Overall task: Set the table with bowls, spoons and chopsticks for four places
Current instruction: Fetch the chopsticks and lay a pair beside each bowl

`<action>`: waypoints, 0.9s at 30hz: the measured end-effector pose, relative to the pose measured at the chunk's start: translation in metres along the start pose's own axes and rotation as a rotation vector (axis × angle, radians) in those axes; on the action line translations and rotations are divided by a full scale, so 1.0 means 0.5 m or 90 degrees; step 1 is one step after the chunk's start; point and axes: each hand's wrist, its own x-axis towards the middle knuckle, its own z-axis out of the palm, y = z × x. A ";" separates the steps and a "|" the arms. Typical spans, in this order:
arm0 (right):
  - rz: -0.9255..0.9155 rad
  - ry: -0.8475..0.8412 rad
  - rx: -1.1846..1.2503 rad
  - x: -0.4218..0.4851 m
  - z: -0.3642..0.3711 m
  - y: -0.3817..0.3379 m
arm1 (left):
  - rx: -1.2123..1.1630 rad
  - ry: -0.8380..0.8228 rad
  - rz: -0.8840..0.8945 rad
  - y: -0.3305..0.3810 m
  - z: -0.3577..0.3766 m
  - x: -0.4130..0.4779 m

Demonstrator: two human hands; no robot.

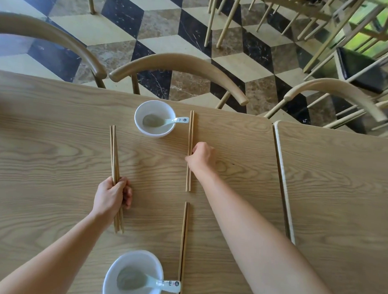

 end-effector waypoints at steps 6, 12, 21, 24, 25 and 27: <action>0.003 0.001 -0.001 0.006 0.001 -0.007 | 0.010 -0.004 -0.002 0.001 0.000 0.001; -0.008 -0.002 -0.008 0.015 0.004 -0.012 | 0.000 -0.004 0.000 -0.002 -0.001 0.002; -0.002 -0.001 -0.015 0.028 0.003 -0.018 | 0.006 -0.007 0.003 -0.008 -0.007 0.009; -0.001 -0.005 -0.013 0.032 0.001 -0.017 | 0.013 -0.006 0.004 -0.010 -0.007 0.012; 0.000 -0.007 -0.012 0.031 0.000 -0.017 | 0.012 -0.005 0.003 -0.011 -0.008 0.011; -0.001 -0.010 -0.009 0.030 -0.001 -0.017 | 0.011 -0.004 0.001 -0.010 -0.008 0.010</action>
